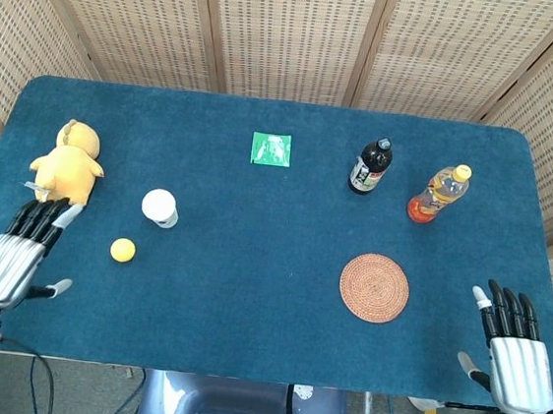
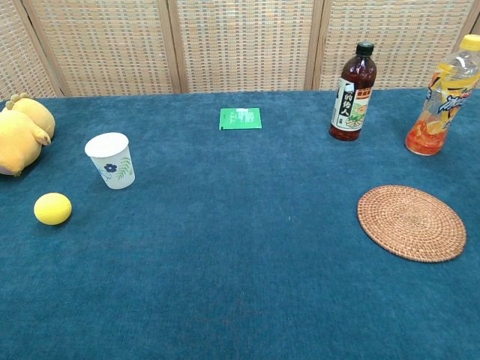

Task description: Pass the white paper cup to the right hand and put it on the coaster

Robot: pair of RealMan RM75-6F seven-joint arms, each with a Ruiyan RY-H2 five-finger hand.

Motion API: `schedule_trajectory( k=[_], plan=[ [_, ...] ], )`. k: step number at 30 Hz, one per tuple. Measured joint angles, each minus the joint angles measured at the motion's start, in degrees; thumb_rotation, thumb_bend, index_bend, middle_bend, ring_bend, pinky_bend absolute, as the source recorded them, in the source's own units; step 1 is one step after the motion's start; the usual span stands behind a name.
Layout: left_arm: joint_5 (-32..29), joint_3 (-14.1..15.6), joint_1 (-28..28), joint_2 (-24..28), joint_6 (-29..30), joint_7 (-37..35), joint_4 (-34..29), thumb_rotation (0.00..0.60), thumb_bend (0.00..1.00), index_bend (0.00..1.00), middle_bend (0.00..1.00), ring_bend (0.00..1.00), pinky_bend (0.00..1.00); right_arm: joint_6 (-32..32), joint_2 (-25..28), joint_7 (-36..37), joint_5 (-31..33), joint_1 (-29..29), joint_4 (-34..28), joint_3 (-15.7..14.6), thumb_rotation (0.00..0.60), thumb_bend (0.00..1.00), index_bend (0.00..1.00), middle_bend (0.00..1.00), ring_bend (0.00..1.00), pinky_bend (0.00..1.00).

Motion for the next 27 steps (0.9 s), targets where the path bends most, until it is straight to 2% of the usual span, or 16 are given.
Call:
schedule_trajectory(
  k=[4,7,14,19,24,25,27],
  plan=[
    [-4.65,-3.48,-7.69,-2.62,-9.65,0.71,4.59,0.6,0.03,0.0,0.0,0.0,0.0,-0.81,-0.52,-0.69,1.38,0.38,0.5,0.52,0.6,0.0,0.07,0.0,0.0,0.0],
    [-8.13,-4.82,-12.67,-4.86,-16.39,2.38,9.09,0.6,0.02,0.0,0.0,0.0,0.0,-1.41,-0.87,-1.16,2.5,0.65,0.88,0.91,0.6,0.0,0.07,0.0,0.0,0.0],
    [-14.33,-5.45,-21.7,-11.63,-28.72,5.68,21.11,0.6,0.02,0.0,0.0,0.0,0.0,-2.86,-1.63,-1.91,5.76,1.23,2.14,1.94,0.6,0.0,0.07,0.0,0.0,0.0],
    [-17.26,-5.55,-25.9,-16.55,-31.16,6.39,28.68,0.6,0.02,0.0,0.0,0.0,0.0,-3.86,-2.21,-2.5,7.58,1.66,3.08,2.39,0.6,0.0,0.07,0.0,0.0,0.0],
    [-19.81,-5.51,-28.9,-19.68,-33.3,6.87,33.34,0.6,0.02,0.0,0.0,0.0,0.0,-4.45,-2.71,-3.13,8.59,1.98,3.56,2.53,0.6,0.0,0.08,0.0,0.0,0.0],
    [-20.18,-5.5,-29.44,-20.23,-33.71,6.85,34.02,0.6,0.02,0.0,0.0,0.0,0.02,-4.59,-2.81,-3.25,8.81,2.06,3.66,2.55,0.6,0.0,0.08,0.0,0.0,0.0],
    [-20.34,-5.49,-30.38,-21.36,-34.07,6.4,35.42,0.6,0.02,0.0,0.03,0.04,0.14,-4.76,-2.96,-3.43,9.2,2.16,3.8,2.61,0.6,0.0,0.08,0.0,0.0,0.0]
  ],
)
